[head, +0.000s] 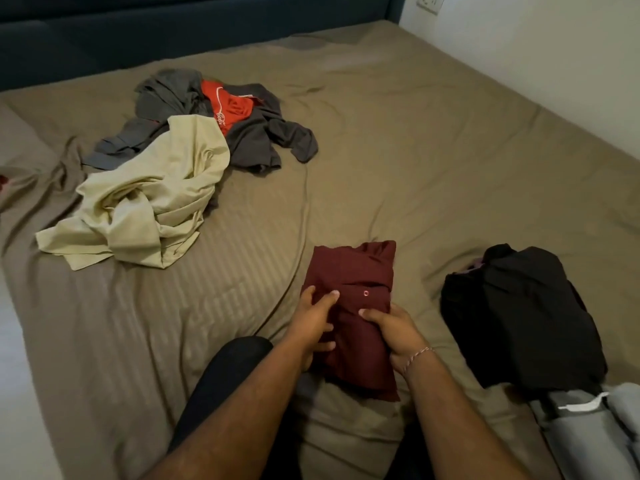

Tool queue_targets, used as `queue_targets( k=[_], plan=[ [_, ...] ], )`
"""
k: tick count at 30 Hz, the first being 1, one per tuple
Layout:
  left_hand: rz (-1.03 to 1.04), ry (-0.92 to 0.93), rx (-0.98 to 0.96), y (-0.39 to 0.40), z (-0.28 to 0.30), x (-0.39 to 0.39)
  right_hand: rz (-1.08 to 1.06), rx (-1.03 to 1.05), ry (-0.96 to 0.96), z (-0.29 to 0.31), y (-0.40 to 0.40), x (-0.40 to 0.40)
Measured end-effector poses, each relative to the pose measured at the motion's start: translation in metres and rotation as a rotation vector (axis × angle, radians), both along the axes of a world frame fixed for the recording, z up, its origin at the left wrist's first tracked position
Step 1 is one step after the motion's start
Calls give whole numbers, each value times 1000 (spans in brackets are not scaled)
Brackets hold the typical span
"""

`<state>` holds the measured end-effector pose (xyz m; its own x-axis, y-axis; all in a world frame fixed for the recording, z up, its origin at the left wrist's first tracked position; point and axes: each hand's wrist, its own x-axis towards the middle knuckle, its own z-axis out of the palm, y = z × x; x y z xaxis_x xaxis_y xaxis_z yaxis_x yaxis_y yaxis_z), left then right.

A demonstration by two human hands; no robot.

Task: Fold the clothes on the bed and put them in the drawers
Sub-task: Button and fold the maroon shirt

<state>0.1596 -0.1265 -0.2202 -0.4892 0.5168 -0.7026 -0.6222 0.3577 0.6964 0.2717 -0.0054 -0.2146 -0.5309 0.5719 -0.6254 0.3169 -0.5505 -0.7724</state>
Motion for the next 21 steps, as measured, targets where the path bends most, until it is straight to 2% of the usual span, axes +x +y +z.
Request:
queue_targets(
  k=[2, 4, 7, 11, 14, 16, 18, 21],
  plan=[
    [3, -85, 79, 12, 6, -1, 132, 179, 69, 9, 2, -12],
    [16, -159, 209, 36, 14, -2, 319, 471, 72, 22, 11, -19],
    [122, -223, 413, 87, 28, -7, 554, 1009, -96, 46, 40, -24],
    [205, -295, 619, 170, 56, -16, 601, 1573, -345, 85, 104, -33],
    [205, -346, 789, 229, 68, -30, 555, 1843, -413, 98, 161, -42],
    [195, -396, 834, 264, 67, -40, 525, 1930, -466, 93, 194, -50],
    [205, -443, 829, 289, 54, -48, 527, 1911, -523, 78, 220, -57],
    [301, -368, 512, 309, 13, -60, 781, 1632, -627, 39, 244, -58]
  ],
)
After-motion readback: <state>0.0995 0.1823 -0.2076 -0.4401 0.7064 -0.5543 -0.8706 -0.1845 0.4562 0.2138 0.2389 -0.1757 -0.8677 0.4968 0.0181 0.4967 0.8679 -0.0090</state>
